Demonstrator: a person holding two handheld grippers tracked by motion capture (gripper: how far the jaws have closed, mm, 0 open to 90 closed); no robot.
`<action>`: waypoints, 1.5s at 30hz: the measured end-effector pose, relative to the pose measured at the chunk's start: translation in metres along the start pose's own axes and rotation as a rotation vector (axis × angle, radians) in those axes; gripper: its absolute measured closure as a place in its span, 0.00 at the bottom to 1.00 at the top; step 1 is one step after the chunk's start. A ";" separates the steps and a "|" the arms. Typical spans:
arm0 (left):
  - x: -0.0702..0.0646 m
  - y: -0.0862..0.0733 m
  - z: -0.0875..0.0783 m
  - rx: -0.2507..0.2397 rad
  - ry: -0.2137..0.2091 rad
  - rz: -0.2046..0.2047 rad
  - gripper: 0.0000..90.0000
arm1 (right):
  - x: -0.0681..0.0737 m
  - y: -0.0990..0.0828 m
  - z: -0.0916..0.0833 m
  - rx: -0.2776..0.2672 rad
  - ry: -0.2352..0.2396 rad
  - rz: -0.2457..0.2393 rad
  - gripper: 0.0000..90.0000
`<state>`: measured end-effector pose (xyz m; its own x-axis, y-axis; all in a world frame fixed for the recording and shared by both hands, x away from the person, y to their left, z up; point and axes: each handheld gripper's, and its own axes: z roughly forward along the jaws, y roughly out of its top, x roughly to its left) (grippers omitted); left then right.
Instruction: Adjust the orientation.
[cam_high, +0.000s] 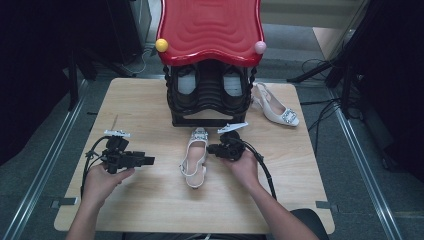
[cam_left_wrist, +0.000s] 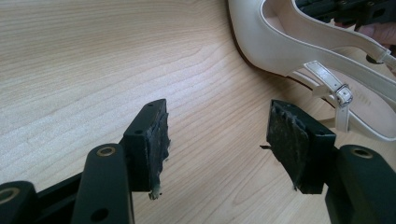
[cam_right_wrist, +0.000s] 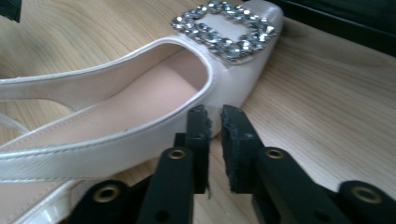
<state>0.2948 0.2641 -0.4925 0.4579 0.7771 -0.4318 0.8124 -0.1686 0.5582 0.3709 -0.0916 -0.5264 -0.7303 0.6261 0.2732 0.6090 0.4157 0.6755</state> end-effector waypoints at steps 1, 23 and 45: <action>0.000 0.000 0.000 -0.003 0.002 0.005 0.44 | -0.001 0.000 -0.001 0.000 -0.005 -0.002 0.86; 0.006 0.029 0.021 0.014 -0.032 0.040 0.43 | -0.018 -0.023 -0.048 -0.059 -0.068 0.041 0.69; 0.010 0.039 0.028 0.009 -0.039 0.036 0.43 | -0.072 -0.022 -0.097 -0.135 -0.183 0.141 0.72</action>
<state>0.3411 0.2488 -0.4950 0.5000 0.7466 -0.4389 0.7985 -0.2012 0.5674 0.3798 -0.2095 -0.4950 -0.5655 0.7856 0.2510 0.6452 0.2318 0.7280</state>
